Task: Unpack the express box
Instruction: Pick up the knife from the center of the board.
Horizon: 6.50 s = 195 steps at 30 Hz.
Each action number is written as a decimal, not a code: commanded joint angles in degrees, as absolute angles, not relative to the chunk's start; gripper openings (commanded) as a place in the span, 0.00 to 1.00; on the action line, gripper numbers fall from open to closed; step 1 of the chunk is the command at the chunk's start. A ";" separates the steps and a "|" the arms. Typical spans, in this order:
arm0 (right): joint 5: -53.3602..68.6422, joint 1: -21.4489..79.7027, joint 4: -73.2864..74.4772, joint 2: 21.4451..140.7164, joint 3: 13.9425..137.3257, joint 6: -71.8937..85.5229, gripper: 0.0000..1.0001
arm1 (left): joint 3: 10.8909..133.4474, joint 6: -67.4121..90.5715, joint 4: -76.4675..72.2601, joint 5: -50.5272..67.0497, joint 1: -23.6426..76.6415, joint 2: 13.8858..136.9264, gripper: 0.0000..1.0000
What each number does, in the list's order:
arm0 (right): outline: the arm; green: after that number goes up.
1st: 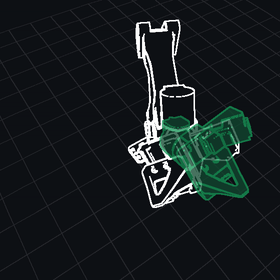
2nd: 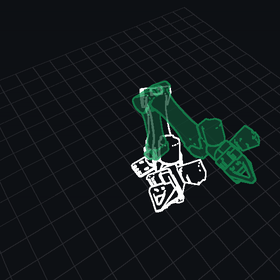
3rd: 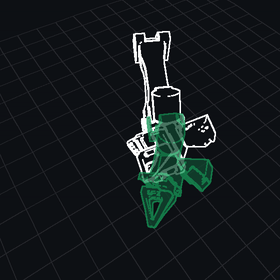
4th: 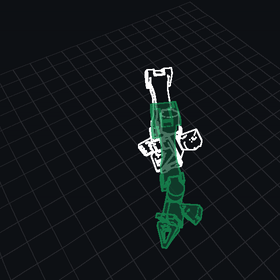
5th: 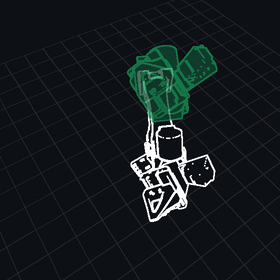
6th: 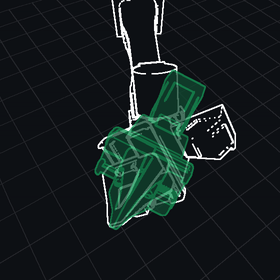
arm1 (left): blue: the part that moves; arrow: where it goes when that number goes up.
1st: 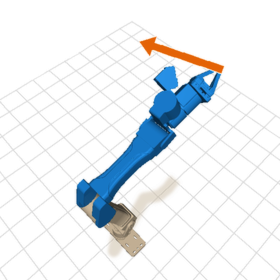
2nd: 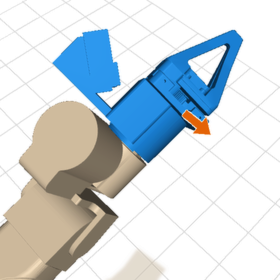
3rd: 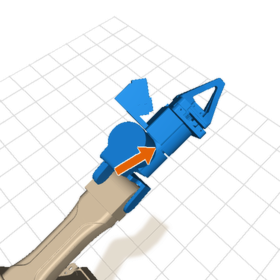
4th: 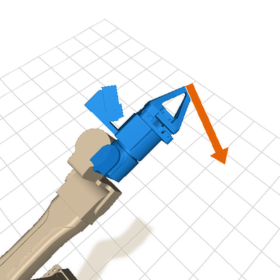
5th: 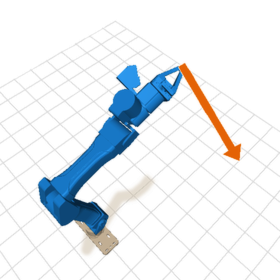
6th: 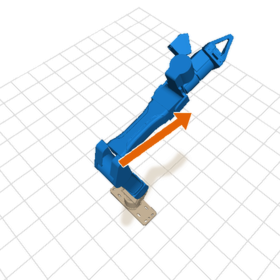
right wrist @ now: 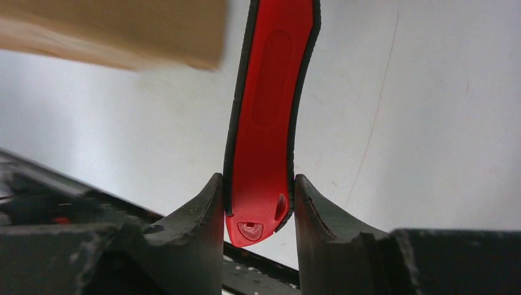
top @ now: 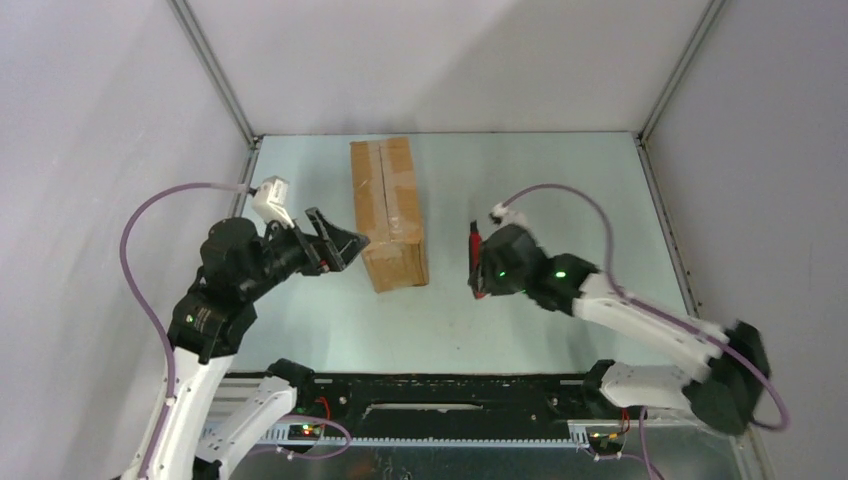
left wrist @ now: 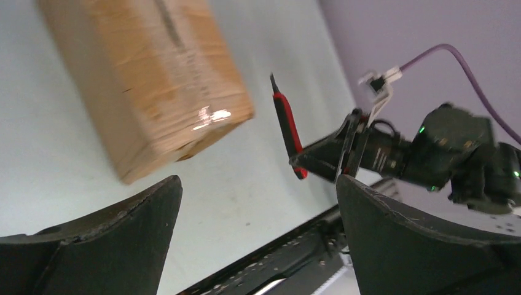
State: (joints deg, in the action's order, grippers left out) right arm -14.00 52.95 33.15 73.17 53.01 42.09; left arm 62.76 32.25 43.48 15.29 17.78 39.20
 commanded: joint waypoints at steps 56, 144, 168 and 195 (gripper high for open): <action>42.17 38.42 -57.14 71.32 55.55 96.76 0.00 | 53.37 107.17 -87.64 41.81 27.32 73.40 0.40; 46.32 40.17 15.61 58.01 66.93 43.58 0.00 | 55.52 57.37 -10.49 54.13 21.97 55.65 0.44; 33.02 44.44 0.84 65.04 66.94 48.32 0.88 | 45.49 66.31 -23.17 44.05 24.95 51.99 0.00; 42.23 41.43 12.83 64.18 66.97 42.86 0.00 | 56.56 30.98 16.98 41.46 18.39 45.39 1.00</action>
State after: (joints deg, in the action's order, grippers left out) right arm 38.61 43.24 5.69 68.64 64.40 48.03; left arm 47.37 52.14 -2.85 41.54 20.40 47.44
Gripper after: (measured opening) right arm 0.237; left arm 0.996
